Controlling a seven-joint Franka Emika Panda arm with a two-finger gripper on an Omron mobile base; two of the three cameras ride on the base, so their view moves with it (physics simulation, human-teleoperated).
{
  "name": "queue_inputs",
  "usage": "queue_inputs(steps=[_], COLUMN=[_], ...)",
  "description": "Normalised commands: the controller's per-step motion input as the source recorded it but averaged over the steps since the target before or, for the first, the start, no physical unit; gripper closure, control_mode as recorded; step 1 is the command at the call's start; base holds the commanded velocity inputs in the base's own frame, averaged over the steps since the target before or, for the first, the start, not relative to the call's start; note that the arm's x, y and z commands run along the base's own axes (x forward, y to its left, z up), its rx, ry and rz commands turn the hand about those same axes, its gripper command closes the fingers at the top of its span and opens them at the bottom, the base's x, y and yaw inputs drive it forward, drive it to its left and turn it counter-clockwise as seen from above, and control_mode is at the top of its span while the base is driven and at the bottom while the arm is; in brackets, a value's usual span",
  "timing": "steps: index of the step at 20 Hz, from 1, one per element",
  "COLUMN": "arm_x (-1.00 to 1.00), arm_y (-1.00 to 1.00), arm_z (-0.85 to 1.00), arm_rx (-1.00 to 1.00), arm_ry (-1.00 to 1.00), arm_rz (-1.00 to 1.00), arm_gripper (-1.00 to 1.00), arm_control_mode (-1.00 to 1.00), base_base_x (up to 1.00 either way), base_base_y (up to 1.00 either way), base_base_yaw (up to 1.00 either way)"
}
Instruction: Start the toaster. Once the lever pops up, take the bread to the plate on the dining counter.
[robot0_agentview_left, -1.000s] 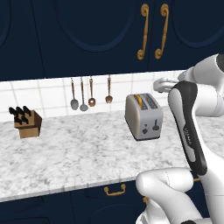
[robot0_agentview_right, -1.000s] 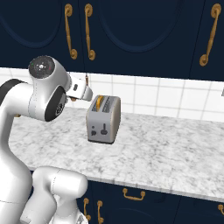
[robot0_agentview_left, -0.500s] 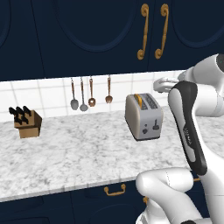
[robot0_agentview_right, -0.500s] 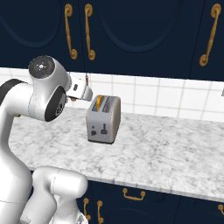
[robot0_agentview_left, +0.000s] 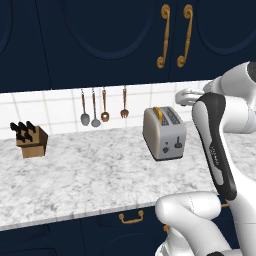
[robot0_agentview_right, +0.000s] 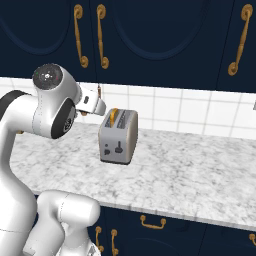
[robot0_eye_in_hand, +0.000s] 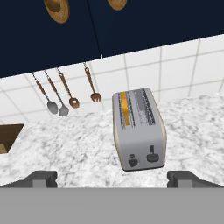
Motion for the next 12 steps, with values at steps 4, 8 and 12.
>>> queue_inputs(steps=[4, 8, 12], arm_x=[0.00, 0.00, 0.00], arm_y=[0.00, 0.00, 0.00], arm_z=[0.00, 0.00, 0.00], arm_rx=[0.00, 0.00, 0.00], arm_ry=[0.00, 0.00, 0.00], arm_rz=[0.00, 0.00, 0.00], arm_gripper=[-1.00, -1.00, -1.00], arm_control_mode=[-1.00, -1.00, -1.00], base_base_x=[0.00, 0.00, 0.00], base_base_y=[0.00, 0.00, 0.00], base_base_yaw=[0.00, 0.00, 0.00])
